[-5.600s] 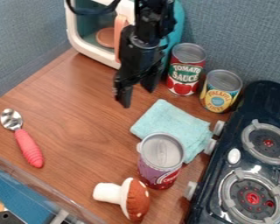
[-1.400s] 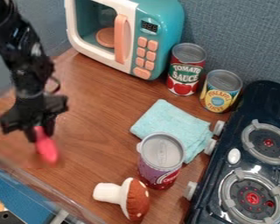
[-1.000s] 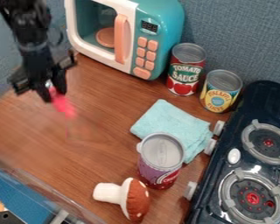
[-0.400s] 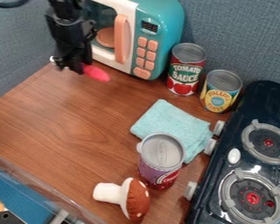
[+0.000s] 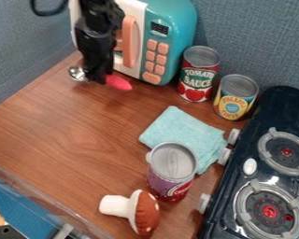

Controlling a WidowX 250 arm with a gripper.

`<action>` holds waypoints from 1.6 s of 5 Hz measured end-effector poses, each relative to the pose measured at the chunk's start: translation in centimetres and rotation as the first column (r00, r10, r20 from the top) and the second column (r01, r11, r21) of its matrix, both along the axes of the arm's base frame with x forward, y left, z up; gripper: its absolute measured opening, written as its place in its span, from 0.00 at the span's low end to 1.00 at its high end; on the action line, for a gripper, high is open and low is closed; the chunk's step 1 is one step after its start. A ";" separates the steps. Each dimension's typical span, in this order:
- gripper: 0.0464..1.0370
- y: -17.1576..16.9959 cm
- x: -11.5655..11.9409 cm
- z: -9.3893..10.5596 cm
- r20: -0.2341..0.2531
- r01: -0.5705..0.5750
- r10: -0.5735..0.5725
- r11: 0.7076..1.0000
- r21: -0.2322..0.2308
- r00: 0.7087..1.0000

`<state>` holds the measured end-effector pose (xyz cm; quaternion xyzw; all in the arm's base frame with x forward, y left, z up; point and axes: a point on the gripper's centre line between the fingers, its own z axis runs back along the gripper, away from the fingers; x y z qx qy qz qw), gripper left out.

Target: Move the spoon to the top left part of the table

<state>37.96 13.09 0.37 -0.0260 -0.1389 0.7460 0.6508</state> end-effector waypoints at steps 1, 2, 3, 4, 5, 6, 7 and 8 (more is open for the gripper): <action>0.27 -0.2 0.7 -1.6 -0.027 -0.005 0.006 1.000 0.021 1.000; 0.34 -0.5 0.9 -1.7 -0.036 0.017 -0.015 0.999 0.044 0.999; 0.65 -0.5 0.5 -2.1 -0.062 0.020 -0.017 0.999 0.042 0.998; 0.92 -1.3 0.4 -1.9 -0.054 0.018 -0.016 0.999 0.044 0.998; 0.97 -2.0 0.3 -0.6 -0.026 0.032 -0.031 0.998 0.054 0.999; 0.96 -2.4 0.2 2.1 0.033 0.022 -0.023 0.999 0.034 0.999; 0.96 -1.7 -0.5 6.1 0.107 0.001 -0.004 1.000 0.031 0.994; 0.96 -0.6 -1.9 10.0 0.148 0.068 -0.074 0.997 0.044 0.986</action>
